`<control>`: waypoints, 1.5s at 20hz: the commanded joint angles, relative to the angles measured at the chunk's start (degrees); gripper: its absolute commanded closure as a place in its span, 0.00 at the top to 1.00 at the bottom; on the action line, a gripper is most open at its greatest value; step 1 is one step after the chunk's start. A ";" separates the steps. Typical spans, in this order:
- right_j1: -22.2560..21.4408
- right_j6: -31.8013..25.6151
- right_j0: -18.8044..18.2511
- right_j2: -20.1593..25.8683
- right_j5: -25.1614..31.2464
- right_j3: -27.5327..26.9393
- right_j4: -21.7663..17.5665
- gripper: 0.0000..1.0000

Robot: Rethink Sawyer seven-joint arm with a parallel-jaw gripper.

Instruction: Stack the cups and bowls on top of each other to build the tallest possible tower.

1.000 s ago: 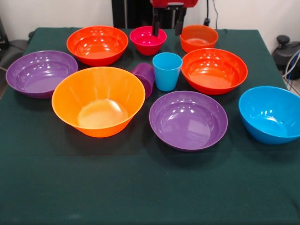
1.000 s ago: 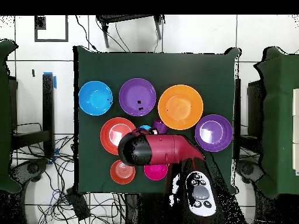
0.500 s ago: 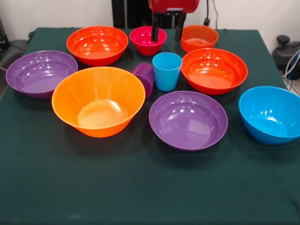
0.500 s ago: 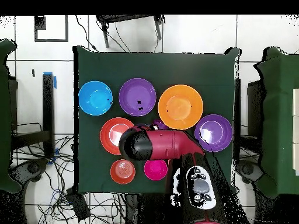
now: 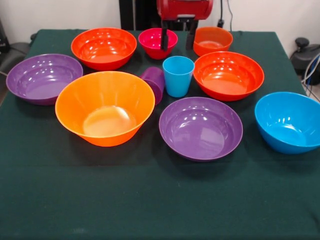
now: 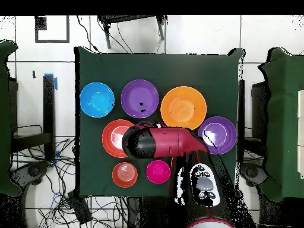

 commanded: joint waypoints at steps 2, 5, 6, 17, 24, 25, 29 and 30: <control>4.18 0.26 -1.34 4.79 3.17 -3.26 -1.77 1.00; 4.37 -0.70 -2.40 5.30 2.89 -3.30 -2.18 1.00; 4.41 -1.03 -2.76 5.48 2.81 -3.31 -2.34 1.00; 4.60 -2.21 -5.16 6.90 0.85 -2.11 -4.10 1.00; 5.75 -0.60 -4.32 7.13 -0.19 -3.04 -4.05 1.00; 5.88 -0.26 -4.04 7.01 -0.69 -3.14 -4.17 1.00; 6.21 0.58 -3.93 6.98 -2.32 -2.46 -4.26 1.00; 6.61 0.72 -3.70 7.05 -2.25 -3.03 -4.07 1.00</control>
